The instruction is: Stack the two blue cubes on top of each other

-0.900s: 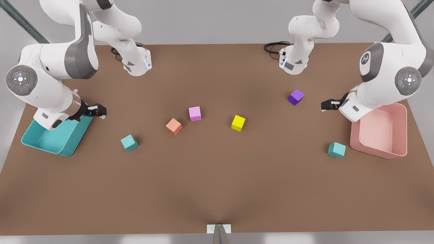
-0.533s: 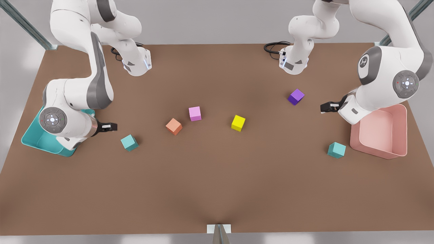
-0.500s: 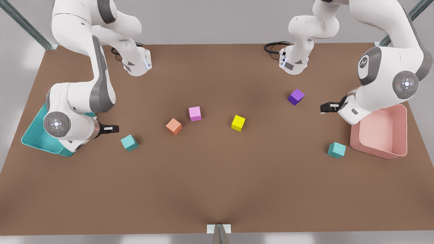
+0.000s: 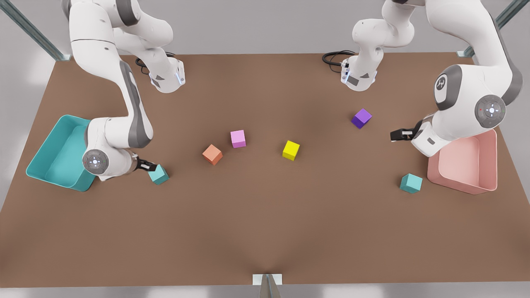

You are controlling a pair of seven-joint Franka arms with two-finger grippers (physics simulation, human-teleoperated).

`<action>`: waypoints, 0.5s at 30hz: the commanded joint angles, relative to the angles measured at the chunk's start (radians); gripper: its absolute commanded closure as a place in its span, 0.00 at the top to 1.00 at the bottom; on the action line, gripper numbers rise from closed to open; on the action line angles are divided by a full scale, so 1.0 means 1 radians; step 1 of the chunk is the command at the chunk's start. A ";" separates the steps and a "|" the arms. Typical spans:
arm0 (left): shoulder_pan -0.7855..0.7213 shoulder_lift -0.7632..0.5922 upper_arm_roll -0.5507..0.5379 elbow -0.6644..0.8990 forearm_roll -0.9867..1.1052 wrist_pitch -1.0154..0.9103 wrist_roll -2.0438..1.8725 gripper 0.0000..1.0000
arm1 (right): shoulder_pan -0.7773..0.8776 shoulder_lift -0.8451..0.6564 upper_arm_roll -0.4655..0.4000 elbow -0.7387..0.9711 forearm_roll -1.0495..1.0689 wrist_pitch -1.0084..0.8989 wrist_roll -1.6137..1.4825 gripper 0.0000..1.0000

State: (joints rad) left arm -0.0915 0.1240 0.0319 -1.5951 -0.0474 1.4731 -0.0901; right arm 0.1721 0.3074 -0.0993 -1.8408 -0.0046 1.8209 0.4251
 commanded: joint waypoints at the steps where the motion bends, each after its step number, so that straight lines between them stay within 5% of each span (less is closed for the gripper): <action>1: -0.001 0.003 0.000 0.000 0.003 0.015 -0.007 1.00 | -0.002 -0.007 0.000 -0.060 0.035 0.319 0.325 1.00; 5: -0.001 0.005 0.000 0.000 0.003 0.013 -0.008 1.00 | -0.005 -0.001 0.000 -0.135 0.095 0.546 0.313 1.00; 15: -0.001 0.005 0.014 -0.006 0.001 0.027 -0.007 1.00 | -0.028 -0.030 0.000 -0.296 0.132 0.626 0.290 1.00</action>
State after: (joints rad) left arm -0.0955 0.1299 0.0419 -1.6012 -0.0457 1.4918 -0.0943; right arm 0.1443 0.2790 -0.0996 -2.1337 0.1212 2.3685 0.5987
